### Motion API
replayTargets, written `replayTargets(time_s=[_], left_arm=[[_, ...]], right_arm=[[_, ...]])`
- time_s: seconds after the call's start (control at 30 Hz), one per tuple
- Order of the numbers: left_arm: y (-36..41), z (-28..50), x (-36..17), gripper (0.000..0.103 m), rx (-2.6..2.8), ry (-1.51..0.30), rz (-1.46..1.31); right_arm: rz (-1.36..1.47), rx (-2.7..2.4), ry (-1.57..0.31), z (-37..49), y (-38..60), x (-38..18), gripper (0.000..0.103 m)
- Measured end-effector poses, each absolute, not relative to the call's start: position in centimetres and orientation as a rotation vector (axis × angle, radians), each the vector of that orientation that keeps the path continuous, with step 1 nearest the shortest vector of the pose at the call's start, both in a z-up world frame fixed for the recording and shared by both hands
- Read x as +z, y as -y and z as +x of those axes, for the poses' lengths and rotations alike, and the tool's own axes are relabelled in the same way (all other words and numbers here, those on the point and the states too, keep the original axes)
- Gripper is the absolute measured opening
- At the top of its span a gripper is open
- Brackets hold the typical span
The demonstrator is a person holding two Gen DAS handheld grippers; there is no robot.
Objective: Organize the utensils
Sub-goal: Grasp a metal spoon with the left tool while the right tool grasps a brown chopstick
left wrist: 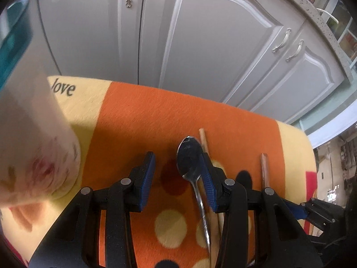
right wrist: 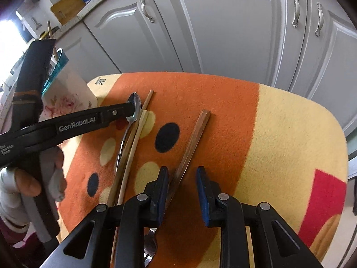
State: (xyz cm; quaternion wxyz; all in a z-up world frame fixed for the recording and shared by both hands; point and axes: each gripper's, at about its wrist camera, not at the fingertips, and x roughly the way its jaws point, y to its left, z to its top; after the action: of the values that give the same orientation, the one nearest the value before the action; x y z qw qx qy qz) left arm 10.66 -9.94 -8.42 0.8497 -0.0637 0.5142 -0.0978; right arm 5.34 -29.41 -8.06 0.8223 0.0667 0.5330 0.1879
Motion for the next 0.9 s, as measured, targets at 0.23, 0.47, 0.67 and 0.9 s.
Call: replayTargets(time_s=[0.23, 0.47, 0.67, 0.9], left_arm=[[10.5, 11.0, -8.6, 0.021, -0.248, -1.073, -0.125], [10.6, 10.6, -8.5, 0.002, -0.296, -1.101, -0.131], [9.1, 9.1, -8.7, 0.002, -0.322, -1.132, -0.171], [7.2, 4.8, -8.6, 0.002, -0.358, -1.172, -0.163]], right_arm=[[0.149, 0.406, -1.135, 6.1, 30.1, -7.7, 0.029], [0.102, 0.414, -1.136, 6.9, 29.4, -7.8, 0.021], [0.058, 0.455, -1.153, 6.0, 28.6, -7.9, 0.015], [0.036, 0.521, -1.195, 2.8, 27.7, -8.0, 0.014]])
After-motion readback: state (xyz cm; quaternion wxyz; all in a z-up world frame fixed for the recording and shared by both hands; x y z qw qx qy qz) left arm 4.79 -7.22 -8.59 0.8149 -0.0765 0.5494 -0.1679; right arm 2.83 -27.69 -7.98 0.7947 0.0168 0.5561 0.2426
